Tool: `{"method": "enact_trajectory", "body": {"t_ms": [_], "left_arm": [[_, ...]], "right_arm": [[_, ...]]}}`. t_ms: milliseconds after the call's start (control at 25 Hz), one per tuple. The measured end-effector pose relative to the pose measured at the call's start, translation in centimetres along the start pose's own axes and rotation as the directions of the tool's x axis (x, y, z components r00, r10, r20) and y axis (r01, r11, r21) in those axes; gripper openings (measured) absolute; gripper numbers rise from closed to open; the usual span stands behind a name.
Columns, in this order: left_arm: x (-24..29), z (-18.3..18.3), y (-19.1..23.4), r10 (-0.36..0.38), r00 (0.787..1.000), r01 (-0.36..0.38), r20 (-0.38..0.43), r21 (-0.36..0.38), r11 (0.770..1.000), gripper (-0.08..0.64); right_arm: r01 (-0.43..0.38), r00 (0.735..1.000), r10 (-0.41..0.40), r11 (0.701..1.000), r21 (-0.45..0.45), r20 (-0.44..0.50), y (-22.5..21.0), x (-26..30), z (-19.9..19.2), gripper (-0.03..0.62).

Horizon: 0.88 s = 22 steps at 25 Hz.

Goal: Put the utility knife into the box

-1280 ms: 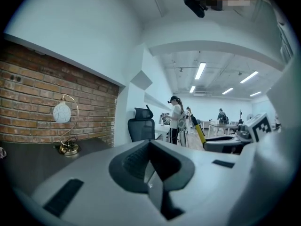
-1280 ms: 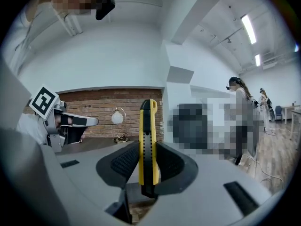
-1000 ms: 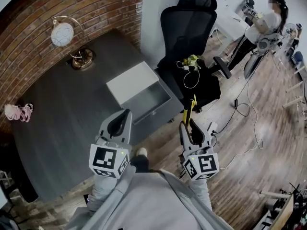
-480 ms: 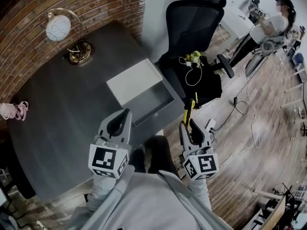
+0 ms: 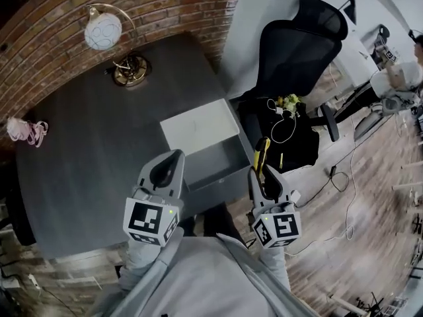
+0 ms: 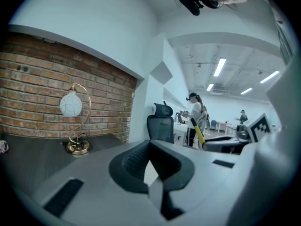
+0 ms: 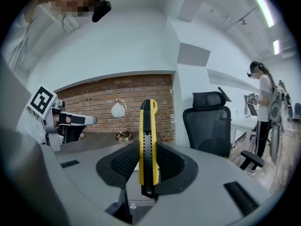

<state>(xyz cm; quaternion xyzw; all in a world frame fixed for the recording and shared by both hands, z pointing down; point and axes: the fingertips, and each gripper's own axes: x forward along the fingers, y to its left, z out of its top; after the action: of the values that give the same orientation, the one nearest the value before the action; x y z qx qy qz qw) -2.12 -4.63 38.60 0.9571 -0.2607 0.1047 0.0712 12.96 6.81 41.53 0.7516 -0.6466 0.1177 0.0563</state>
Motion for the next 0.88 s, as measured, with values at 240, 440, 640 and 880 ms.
{"method": "enact_trajectory", "body": {"t_ms": [240, 440, 640, 880], "left_arm": [[2.9, 1.5, 2.0, 0.149, 0.989, -0.149, 0.008, -0.025, 0.988, 0.020], [4.1, 2.6, 3.2, 0.279, 0.960, -0.278, 0.025, -0.050, 0.959, 0.020], [3.9, 3.4, 3.4, 0.395, 0.918, -0.392, 0.040, -0.068, 0.918, 0.020], [1.9, 3.2, 4.0, 0.474, 0.880, -0.471, 0.035, -0.078, 0.879, 0.020]], "right_arm": [[-0.164, 0.986, 0.164, 0.986, -0.039, -0.007, -2.1, 6.1, 2.4, 0.126], [-0.288, 0.958, 0.288, 0.955, -0.074, -0.016, -3.3, 9.9, 3.8, 0.126], [-0.400, 0.916, 0.401, 0.910, -0.104, -0.012, -3.8, 12.0, 5.2, 0.126], [-0.481, 0.875, 0.484, 0.868, -0.125, -0.009, -2.1, 13.3, 6.0, 0.126]]}}
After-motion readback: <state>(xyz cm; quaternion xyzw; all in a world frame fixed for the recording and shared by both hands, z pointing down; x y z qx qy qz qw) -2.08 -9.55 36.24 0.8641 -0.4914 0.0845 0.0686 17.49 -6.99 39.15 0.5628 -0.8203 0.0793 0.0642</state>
